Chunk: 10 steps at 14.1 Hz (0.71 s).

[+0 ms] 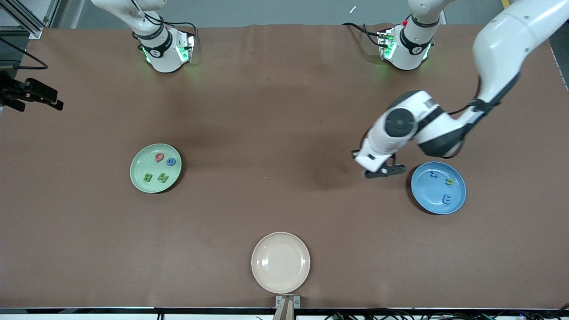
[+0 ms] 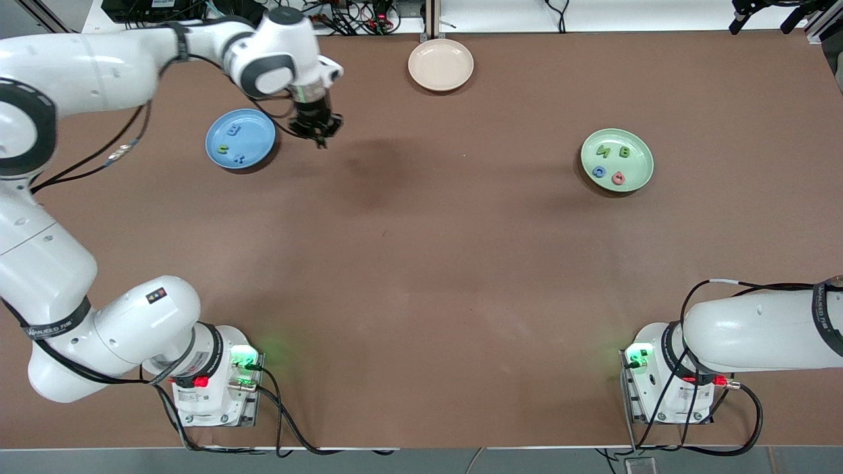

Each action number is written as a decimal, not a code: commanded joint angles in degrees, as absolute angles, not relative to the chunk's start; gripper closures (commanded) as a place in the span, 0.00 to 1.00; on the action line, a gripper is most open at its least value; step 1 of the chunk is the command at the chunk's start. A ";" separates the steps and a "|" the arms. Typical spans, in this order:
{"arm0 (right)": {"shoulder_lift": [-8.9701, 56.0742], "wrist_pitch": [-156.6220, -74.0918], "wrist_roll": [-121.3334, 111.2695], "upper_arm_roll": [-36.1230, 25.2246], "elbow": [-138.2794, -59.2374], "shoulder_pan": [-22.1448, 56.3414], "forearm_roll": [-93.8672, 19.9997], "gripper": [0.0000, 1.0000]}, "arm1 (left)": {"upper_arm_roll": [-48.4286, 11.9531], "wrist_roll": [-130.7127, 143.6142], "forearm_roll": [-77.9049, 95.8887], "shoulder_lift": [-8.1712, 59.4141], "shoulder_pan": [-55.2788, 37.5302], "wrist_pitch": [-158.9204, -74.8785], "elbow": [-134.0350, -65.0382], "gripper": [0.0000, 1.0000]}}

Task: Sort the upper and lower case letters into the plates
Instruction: 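Carry the green a over the blue plate and open the left gripper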

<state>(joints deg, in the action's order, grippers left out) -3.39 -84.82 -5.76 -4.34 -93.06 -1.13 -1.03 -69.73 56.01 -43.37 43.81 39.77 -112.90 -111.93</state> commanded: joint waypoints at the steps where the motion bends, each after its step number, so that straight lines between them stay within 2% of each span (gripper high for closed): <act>1: -5.19 -86.04 -5.10 -5.18 -95.36 0.26 -1.05 0.00 | -71.46 48.36 -44.47 42.36 47.53 -112.15 -114.34 1.00; 5: -5.10 -86.22 -5.10 -5.36 -95.36 0.79 -1.05 0.00 | -70.67 39.65 -48.77 42.98 53.87 -112.41 -114.26 1.00; 10: -5.01 -86.48 -5.10 -5.27 -95.36 0.53 -1.05 0.00 | -61.90 37.88 -56.41 44.38 52.57 -120.13 -112.15 1.00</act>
